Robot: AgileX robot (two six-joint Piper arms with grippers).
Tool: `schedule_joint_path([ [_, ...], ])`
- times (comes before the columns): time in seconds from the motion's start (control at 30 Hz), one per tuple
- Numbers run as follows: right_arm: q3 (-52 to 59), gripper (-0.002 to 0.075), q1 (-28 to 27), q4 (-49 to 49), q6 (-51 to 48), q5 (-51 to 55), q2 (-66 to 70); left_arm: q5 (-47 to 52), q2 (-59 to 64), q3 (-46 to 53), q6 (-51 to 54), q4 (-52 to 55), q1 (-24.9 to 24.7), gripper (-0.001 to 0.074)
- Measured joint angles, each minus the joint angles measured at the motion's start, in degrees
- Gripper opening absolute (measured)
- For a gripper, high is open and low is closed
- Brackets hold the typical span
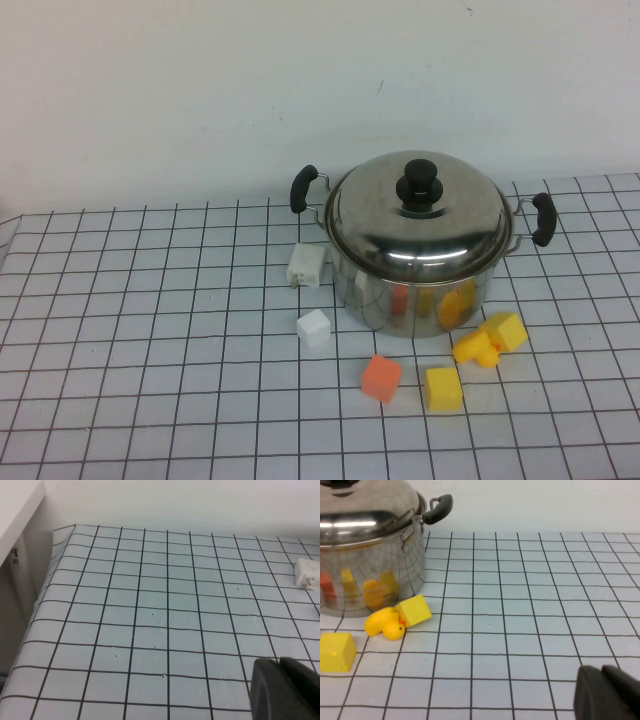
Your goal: Cover the pot
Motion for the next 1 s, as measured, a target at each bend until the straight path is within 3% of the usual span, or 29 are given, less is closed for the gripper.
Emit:
schedule_joint_path([
  [1.0, 0.0, 0.0009, 0.0, 0.0, 0.0, 0.0, 0.0, 0.0, 0.0, 0.0, 0.5, 0.0, 0.0, -0.0001],
])
